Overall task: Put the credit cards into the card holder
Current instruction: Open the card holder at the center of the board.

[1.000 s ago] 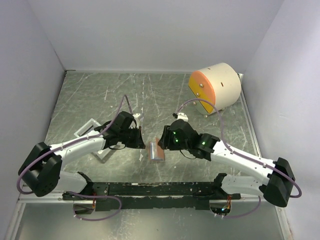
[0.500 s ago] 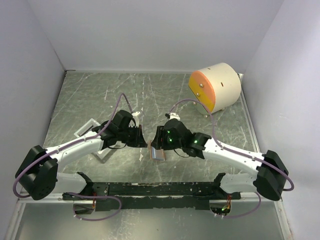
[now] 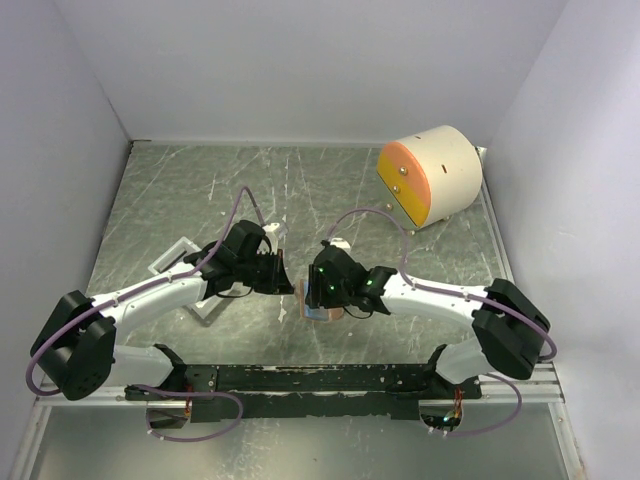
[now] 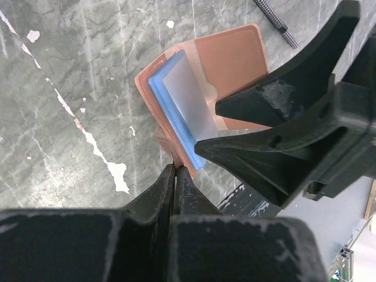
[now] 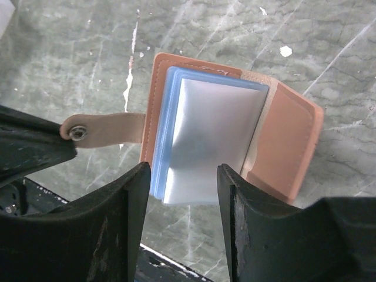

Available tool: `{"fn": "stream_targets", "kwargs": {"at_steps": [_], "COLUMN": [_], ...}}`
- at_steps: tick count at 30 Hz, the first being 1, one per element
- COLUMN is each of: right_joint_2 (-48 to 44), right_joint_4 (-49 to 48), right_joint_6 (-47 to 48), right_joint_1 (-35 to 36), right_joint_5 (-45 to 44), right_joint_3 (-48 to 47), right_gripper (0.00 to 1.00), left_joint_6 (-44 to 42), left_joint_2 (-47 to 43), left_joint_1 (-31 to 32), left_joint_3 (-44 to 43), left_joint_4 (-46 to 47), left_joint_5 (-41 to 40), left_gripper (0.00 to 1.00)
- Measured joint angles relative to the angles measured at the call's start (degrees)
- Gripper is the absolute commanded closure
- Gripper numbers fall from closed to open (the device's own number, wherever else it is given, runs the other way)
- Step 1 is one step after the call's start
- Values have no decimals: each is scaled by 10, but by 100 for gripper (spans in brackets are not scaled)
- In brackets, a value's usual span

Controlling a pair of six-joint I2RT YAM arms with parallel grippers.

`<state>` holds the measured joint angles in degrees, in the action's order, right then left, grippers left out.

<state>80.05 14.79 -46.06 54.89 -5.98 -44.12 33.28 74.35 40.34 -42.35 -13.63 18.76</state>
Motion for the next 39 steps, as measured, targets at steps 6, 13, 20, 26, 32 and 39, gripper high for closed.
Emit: {"fn": "stream_targets", "kwargs": {"at_steps": [6, 13, 20, 26, 32, 39], "right_joint_2": [29, 30, 30, 19, 23, 45], "right_joint_4": [-3, -1, 15, 12, -4, -3], "right_joint_6": [1, 1, 1, 2, 2, 2], "right_joint_1": [1, 1, 1, 1, 1, 1], "right_joint_5": [-11, -30, -52, -35, -19, -19], "right_joint_3": [1, 7, 7, 7, 5, 2], "right_gripper": [54, 59, 54, 45, 43, 48], "left_joint_6": [0, -1, -3, -5, -5, -7], "left_joint_2": [0, 0, 0, 0, 0, 1], "left_joint_1": [0, 0, 0, 0, 0, 0], "left_joint_3": [0, 2, 6, 6, 6, 6], "left_joint_4": [0, 0, 0, 0, 0, 0], "left_joint_5": [-4, -7, -8, -8, -8, -8], "left_gripper": [93, 93, 93, 93, 93, 93]}}
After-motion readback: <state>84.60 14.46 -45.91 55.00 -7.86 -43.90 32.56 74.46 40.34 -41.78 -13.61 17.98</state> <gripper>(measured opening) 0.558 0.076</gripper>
